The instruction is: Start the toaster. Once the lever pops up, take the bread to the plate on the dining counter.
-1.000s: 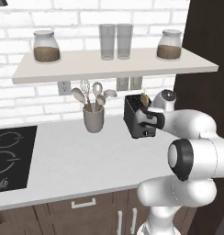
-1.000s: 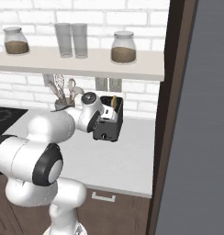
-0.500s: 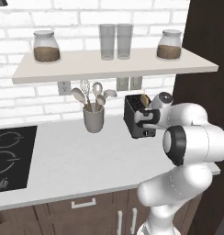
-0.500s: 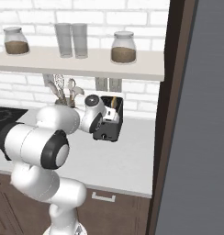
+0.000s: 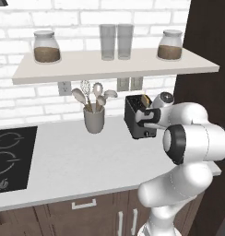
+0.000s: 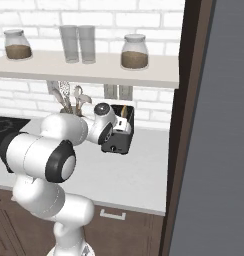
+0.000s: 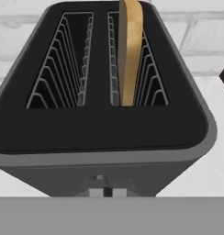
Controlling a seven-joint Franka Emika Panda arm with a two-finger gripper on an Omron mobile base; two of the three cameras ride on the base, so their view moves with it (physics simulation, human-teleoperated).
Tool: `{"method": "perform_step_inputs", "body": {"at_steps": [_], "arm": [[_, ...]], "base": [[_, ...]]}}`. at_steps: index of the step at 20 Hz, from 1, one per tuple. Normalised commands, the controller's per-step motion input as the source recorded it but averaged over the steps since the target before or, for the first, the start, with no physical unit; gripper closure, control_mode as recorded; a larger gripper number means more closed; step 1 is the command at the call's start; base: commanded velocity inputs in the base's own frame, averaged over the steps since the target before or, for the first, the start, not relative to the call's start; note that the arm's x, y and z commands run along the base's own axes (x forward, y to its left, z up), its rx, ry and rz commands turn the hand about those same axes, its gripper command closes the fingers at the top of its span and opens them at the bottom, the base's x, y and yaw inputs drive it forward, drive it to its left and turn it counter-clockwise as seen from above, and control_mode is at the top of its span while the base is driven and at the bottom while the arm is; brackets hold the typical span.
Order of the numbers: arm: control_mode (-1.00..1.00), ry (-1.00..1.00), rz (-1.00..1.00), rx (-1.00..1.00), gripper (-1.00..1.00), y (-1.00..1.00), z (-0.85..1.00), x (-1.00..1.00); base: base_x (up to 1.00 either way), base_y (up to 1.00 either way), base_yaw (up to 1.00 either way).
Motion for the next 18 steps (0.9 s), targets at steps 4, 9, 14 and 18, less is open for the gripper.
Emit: {"method": "perform_step_inputs", "body": {"at_steps": [4,9,14,18], "arm": [[-1.0,0.0,0.0,0.0,1.0,0.0,-0.58,-0.03],[-1.0,0.0,0.0,-0.01,1.0,0.0,-0.53,-0.08],[-1.0,0.0,-0.03,0.0,1.0,0.0,-0.62,-0.22],[-1.0,0.0,-0.03,-0.02,1.0,0.0,-0.64,-0.17]], "base": [[0.0,0.0,0.0],[0.0,0.0,0.0],[0.0,0.0,0.0],[0.0,0.0,0.0]]}}
